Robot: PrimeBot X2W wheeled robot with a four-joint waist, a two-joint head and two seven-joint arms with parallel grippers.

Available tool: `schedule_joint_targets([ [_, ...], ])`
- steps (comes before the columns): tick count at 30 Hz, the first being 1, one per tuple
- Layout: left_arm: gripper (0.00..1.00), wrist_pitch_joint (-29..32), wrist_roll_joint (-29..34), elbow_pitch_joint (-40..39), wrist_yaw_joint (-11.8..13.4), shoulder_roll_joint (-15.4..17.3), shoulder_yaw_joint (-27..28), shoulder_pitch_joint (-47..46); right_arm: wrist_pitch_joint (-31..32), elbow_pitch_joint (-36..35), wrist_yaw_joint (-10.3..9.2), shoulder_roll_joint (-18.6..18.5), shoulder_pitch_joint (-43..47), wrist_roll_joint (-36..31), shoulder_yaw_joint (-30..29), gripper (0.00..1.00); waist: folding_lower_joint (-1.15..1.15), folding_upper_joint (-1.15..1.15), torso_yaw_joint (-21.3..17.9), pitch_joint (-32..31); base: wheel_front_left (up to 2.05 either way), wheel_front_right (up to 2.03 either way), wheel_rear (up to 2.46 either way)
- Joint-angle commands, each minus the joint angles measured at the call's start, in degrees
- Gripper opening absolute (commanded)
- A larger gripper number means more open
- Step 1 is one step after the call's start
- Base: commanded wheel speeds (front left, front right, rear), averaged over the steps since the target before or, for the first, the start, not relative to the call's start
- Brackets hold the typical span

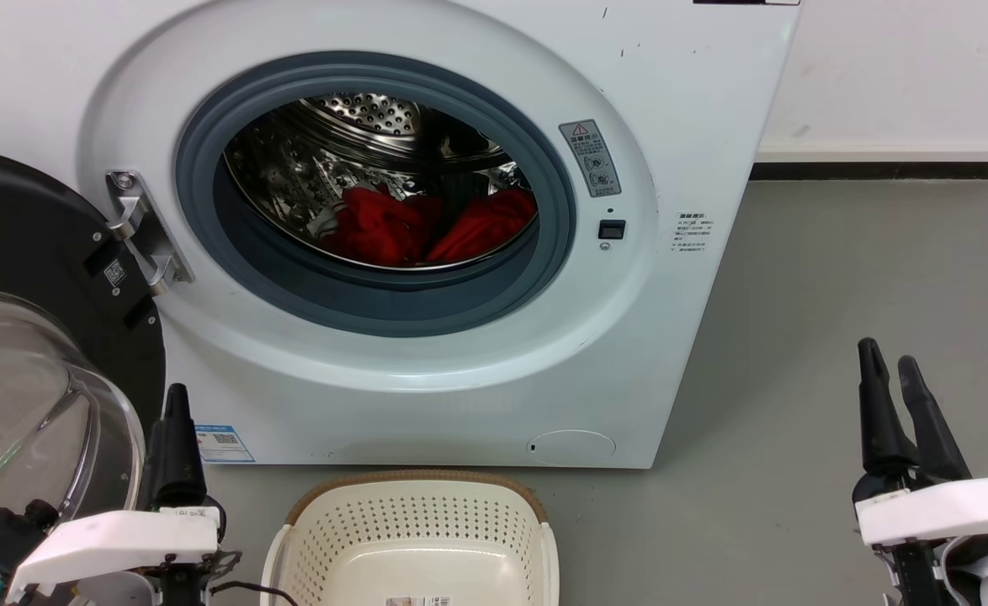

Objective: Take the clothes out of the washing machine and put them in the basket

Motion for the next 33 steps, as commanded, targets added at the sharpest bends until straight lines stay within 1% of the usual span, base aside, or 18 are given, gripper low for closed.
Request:
schedule_joint_targets([
  [1, 1.00, -0.6, 2.0, -1.7, -0.6, 0.1, 0.4, -0.2, -0.7, -2.0, 0.00, -0.3, -0.3, -3.0, 0.6, 1.00, 0.00, 0.00, 0.0, 0.0, 0.00, 0.00, 0.00],
  [8, 1.00, -1.8, 6.6, -3.7, -2.0, 0.1, 0.4, 0.8, -2.0, -5.1, 0.00, -0.3, 0.2, -12.2, 3.7, 1.00, 0.00, 0.00, 0.0, -0.1, 0.00, 0.00, 0.00],
  [11, 1.00, -2.4, 10.4, -4.7, -2.4, 0.2, -0.5, 1.3, -2.5, -6.1, 0.00, -0.3, 0.4, -15.1, 4.2, 1.00, 0.00, 0.00, -0.1, -0.1, 0.00, 0.00, 0.00],
  [13, 1.00, -2.7, 13.8, -5.3, -2.2, 0.1, -1.6, 1.7, -2.8, -6.5, 0.00, -0.3, 0.5, -16.9, 4.4, 1.00, 0.00, 0.00, -0.1, -0.1, 0.00, 0.00, 0.00],
  [16, 1.00, -3.3, 19.3, -5.5, -1.1, 0.2, -4.0, 2.2, -3.4, -7.0, 0.00, -0.3, 0.7, -19.7, 4.6, 1.00, 0.00, 0.00, -0.1, -0.1, 0.00, 0.00, 0.00],
  [19, 1.00, -3.7, 22.9, -5.7, 0.4, 0.2, -6.1, 2.4, -3.8, -7.2, 0.00, -0.3, 1.1, -22.5, 4.6, 1.00, 0.00, 0.00, -0.1, -0.1, 0.00, 0.00, 0.00],
  [23, 1.00, -4.4, 28.1, -6.3, 0.9, 0.2, -8.6, 2.7, -4.5, -7.1, 0.00, -0.3, 1.6, -25.8, 4.7, 1.00, 0.00, 0.00, -0.1, -0.2, 0.00, 0.00, 0.00],
  [26, 1.00, -4.8, 32.1, -6.8, 1.9, 0.2, -10.1, 2.8, -5.0, -7.6, 0.00, -0.3, 1.7, -28.0, 4.8, 1.00, 0.00, 0.00, -0.1, -0.2, 0.00, 0.00, 0.00],
  [29, 1.00, -5.3, 35.8, -7.0, 3.7, 0.2, -11.3, 3.0, -5.4, -7.9, 0.00, -0.3, 2.0, -30.1, 5.0, 1.00, 0.00, 0.00, -0.2, -0.2, 0.00, 0.00, 0.00],
  [33, 1.00, -5.9, 38.8, -7.1, 5.8, 1.1, -13.6, 3.3, -6.0, -8.1, 0.00, -0.3, 2.6, -33.2, 5.3, 1.00, 0.00, 0.00, -0.2, -0.3, 0.00, 0.00, 0.00],
])
